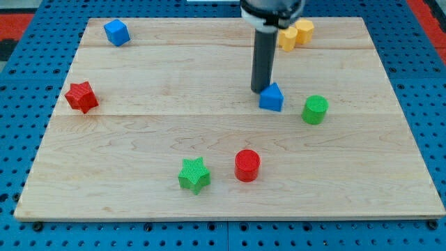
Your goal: Move the blue triangle to the bottom right of the board
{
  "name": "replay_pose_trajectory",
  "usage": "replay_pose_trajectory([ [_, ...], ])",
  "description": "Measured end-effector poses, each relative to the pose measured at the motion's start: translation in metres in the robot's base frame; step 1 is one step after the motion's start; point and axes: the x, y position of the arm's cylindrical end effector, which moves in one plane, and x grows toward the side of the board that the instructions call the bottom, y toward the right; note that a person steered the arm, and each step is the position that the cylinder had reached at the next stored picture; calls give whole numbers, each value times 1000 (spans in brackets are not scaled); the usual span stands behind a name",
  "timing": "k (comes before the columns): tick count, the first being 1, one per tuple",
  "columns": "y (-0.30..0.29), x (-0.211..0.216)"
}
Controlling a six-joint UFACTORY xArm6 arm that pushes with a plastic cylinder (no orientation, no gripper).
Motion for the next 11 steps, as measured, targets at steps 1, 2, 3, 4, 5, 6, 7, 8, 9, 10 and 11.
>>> replay_pose_trajectory([
  [1,11,34],
  [2,-13,9],
  [3,30,25],
  [4,48,95],
  [5,71,124],
  [6,30,87],
  [7,10,45],
  [8,71,40],
  [9,98,96],
  [10,97,113],
  [11,46,86],
])
